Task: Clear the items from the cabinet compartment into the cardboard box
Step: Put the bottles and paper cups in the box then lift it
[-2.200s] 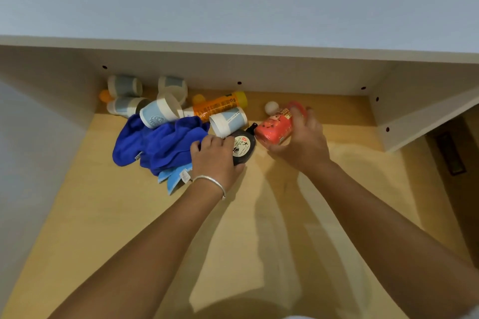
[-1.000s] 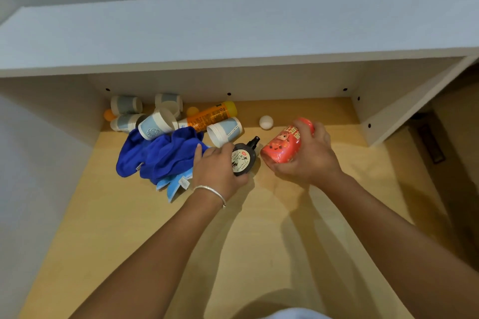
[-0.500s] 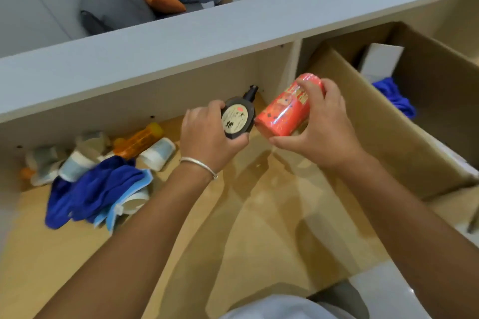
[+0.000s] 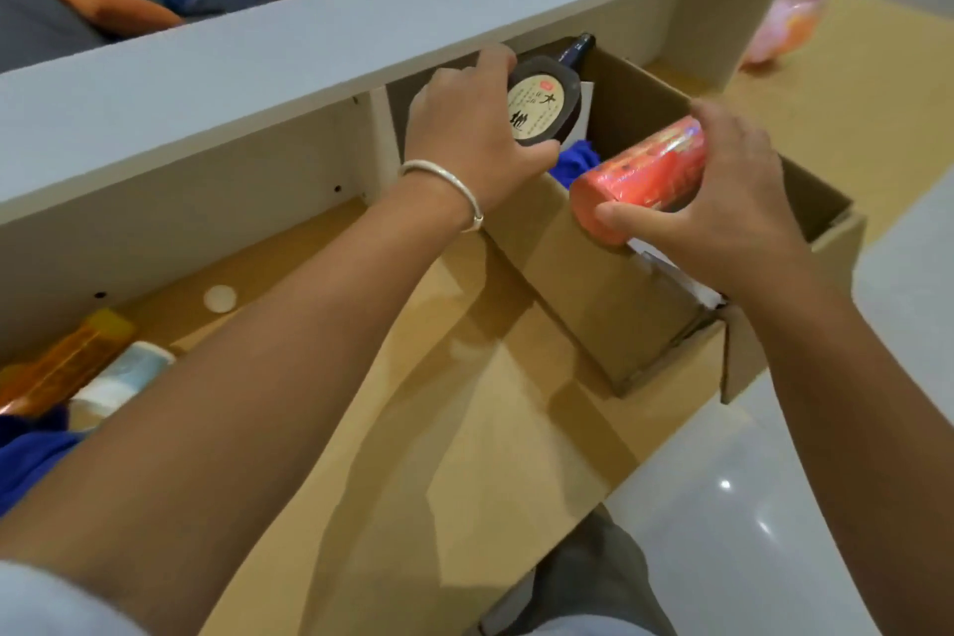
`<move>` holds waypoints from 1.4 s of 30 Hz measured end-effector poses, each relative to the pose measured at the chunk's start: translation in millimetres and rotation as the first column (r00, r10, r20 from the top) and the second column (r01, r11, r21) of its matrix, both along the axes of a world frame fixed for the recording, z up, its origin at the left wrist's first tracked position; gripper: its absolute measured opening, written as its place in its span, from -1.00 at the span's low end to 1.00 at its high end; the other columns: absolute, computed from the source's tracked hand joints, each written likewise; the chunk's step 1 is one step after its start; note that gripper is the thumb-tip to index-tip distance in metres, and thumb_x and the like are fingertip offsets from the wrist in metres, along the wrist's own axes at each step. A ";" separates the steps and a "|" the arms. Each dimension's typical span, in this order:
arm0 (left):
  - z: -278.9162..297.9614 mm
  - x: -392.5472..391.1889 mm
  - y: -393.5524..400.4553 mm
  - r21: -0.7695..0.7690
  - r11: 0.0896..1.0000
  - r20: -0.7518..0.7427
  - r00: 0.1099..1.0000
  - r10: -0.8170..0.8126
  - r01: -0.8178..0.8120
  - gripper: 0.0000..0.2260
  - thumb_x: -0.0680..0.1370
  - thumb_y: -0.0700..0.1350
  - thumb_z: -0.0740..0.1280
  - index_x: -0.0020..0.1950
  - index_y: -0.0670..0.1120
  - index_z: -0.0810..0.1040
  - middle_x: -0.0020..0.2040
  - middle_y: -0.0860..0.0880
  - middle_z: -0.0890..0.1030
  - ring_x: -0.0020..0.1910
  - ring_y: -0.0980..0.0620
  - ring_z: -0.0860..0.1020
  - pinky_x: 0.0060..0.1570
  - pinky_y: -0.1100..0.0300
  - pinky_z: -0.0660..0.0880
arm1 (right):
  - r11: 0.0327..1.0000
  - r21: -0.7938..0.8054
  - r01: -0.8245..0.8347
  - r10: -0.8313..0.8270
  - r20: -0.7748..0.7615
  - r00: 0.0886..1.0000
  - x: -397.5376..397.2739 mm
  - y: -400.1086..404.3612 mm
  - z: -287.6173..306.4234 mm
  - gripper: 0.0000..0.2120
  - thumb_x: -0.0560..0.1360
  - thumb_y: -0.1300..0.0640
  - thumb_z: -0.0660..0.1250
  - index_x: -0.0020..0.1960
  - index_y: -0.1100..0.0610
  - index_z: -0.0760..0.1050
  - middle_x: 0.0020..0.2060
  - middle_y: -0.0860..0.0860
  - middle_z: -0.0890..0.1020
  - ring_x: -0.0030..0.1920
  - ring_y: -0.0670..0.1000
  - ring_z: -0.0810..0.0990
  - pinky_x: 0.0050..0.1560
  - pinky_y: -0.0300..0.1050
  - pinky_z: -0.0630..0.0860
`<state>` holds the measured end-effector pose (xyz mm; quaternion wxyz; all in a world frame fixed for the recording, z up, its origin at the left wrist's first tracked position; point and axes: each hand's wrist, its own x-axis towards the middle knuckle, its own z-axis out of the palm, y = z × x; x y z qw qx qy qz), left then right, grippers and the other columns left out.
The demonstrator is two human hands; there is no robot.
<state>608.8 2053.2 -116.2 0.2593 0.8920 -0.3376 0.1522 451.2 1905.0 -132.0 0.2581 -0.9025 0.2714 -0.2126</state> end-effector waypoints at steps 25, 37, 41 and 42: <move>-148.1 -69.3 350.8 0.322 0.753 -0.257 0.713 0.653 -0.574 -0.47 0.51 0.18 0.27 0.43 0.01 0.32 0.26 -0.05 0.51 0.26 -0.09 0.44 0.29 -0.03 0.34 | 0.779 0.056 -0.624 0.622 -0.194 0.759 107.1 248.6 -69.6 -0.27 0.46 -0.16 0.39 0.51 -0.02 0.18 0.45 -0.04 0.30 0.45 0.01 0.25 0.38 -0.03 0.26; -160.5 -17.7 407.7 0.213 0.727 -0.305 0.662 0.685 -0.653 -0.45 0.47 0.04 0.41 0.40 -0.05 0.32 0.26 -0.08 0.45 0.23 -0.10 0.42 0.19 0.04 0.40 | 0.676 0.154 -0.720 0.718 -0.354 0.599 202.1 328.5 -144.7 -0.30 0.44 -0.04 0.45 0.48 -0.07 0.21 0.43 0.01 0.28 0.41 0.06 0.27 0.31 0.00 0.34; -164.1 24.9 409.0 0.271 0.750 -0.279 0.696 0.661 -0.604 -0.43 0.44 0.05 0.42 0.39 -0.03 0.32 0.28 -0.09 0.44 0.23 -0.14 0.42 0.19 -0.02 0.42 | 0.688 0.138 -0.712 0.700 -0.386 0.601 238.9 334.1 -166.9 -0.32 0.42 -0.01 0.46 0.46 -0.05 0.25 0.41 0.01 0.29 0.40 0.09 0.27 0.23 -0.04 0.34; -166.9 35.2 409.1 0.289 0.750 -0.276 0.699 0.660 -0.595 -0.42 0.43 0.06 0.43 0.38 -0.02 0.33 0.27 -0.10 0.44 0.22 -0.15 0.43 0.18 -0.04 0.42 | 0.688 0.133 -0.713 0.697 -0.392 0.600 247.2 334.5 -172.7 -0.32 0.42 0.00 0.47 0.45 -0.04 0.26 0.40 0.03 0.29 0.40 0.11 0.27 0.23 -0.03 0.35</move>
